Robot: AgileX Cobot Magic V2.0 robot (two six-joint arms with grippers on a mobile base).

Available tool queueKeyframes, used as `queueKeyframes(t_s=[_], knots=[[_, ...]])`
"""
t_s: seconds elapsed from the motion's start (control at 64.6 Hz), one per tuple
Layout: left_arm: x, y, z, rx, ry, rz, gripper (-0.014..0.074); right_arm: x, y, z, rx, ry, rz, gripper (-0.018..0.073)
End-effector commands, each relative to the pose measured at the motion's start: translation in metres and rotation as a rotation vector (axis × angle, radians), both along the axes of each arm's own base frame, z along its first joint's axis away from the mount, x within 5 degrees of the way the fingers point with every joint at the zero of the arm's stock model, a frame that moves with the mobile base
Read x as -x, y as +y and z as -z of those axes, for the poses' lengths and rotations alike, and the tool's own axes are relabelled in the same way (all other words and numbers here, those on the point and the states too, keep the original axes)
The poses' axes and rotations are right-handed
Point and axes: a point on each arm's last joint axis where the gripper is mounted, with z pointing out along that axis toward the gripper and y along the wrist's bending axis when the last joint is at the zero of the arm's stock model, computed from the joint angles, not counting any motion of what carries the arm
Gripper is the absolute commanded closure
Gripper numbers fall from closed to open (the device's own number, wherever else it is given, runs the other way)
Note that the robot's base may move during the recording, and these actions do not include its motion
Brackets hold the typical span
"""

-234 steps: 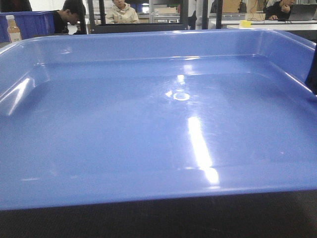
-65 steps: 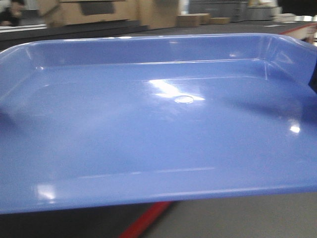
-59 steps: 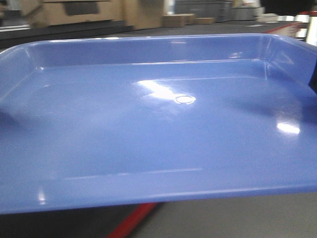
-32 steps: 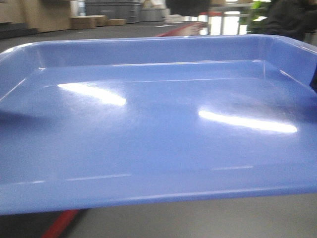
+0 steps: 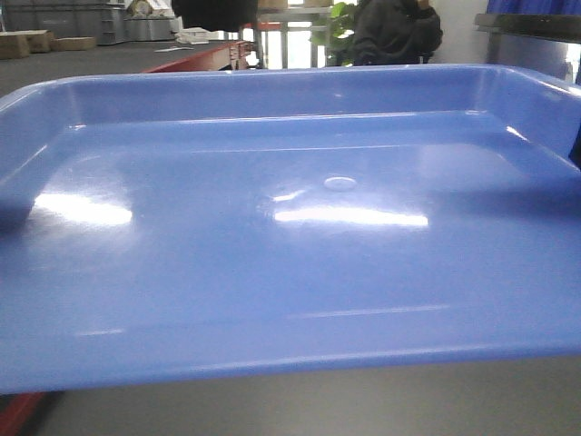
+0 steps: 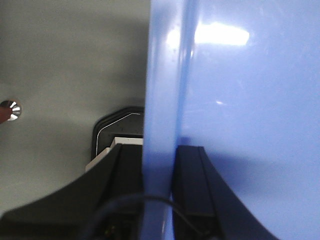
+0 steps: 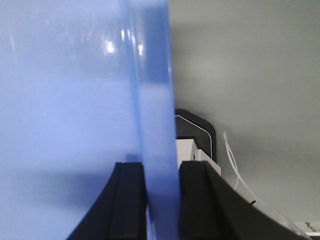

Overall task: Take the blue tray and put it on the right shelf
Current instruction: 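Hold the tray raised with both grippers while the base turns away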

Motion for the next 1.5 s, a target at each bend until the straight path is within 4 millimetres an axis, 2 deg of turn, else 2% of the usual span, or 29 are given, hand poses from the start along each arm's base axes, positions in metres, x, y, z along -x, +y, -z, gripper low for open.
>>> queueKeyframes(t_s=[0.0,1.486], knots=[[0.0011,0.0027,-0.0107,0.011,-0.038,-0.023,0.0596,0.0011,-0.0040,-0.0128,-0.014,-0.059,0.017,0.0379],[0.0013,0.0025,-0.0107,0.014,-0.036,-0.023,0.0596,0.0013,-0.0042,-0.0127,-0.012,-0.056,0.017,0.0379]])
